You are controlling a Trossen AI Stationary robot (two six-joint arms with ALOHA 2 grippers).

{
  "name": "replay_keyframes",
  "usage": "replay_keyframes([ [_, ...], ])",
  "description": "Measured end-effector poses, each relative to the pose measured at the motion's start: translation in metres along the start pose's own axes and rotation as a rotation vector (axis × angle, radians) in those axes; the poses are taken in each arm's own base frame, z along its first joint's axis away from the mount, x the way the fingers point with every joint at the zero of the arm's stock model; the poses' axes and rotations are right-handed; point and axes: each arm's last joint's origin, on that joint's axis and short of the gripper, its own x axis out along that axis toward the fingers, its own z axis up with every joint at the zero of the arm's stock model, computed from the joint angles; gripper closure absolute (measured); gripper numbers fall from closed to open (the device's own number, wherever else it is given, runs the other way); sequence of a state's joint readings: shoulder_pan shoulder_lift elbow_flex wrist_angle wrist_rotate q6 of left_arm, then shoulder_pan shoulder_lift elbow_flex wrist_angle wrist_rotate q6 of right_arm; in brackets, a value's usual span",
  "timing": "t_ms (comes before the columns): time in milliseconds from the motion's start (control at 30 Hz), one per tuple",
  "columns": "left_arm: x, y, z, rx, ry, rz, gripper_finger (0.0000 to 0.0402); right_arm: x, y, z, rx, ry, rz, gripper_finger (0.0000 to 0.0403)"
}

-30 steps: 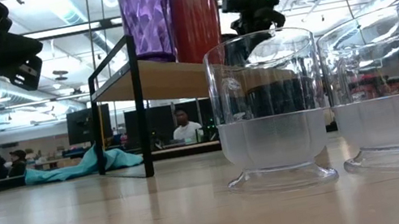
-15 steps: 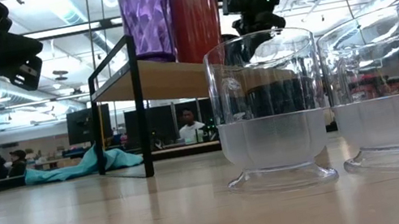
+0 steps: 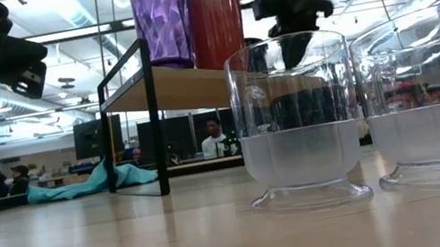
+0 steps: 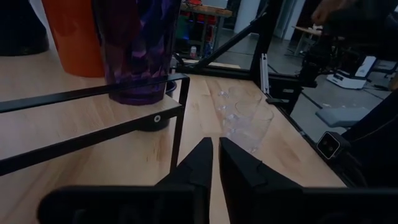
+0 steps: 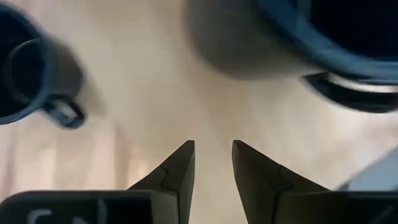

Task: Stack small to large cups/mugs on shelf
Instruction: Put the right dark blue mug on the shelf

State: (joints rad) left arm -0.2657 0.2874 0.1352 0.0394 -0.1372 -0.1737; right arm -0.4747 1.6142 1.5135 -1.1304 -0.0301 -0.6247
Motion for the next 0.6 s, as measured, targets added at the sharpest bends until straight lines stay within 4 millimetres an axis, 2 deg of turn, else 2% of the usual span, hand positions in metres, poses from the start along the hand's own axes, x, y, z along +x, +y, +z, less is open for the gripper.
replay_keyframes([
  [233, 0.0, 0.0, 0.0, 0.013, 0.001, 0.0, 0.0373, 0.0, 0.022, 0.015, -0.06, -0.02, 0.023, 0.0289],
  [600, 0.0, 0.0, 0.0, 0.003, 0.0, 0.0, 0.0363, 0.0, 0.018, 0.022, -0.067, -0.078, -0.042, 0.0289],
])
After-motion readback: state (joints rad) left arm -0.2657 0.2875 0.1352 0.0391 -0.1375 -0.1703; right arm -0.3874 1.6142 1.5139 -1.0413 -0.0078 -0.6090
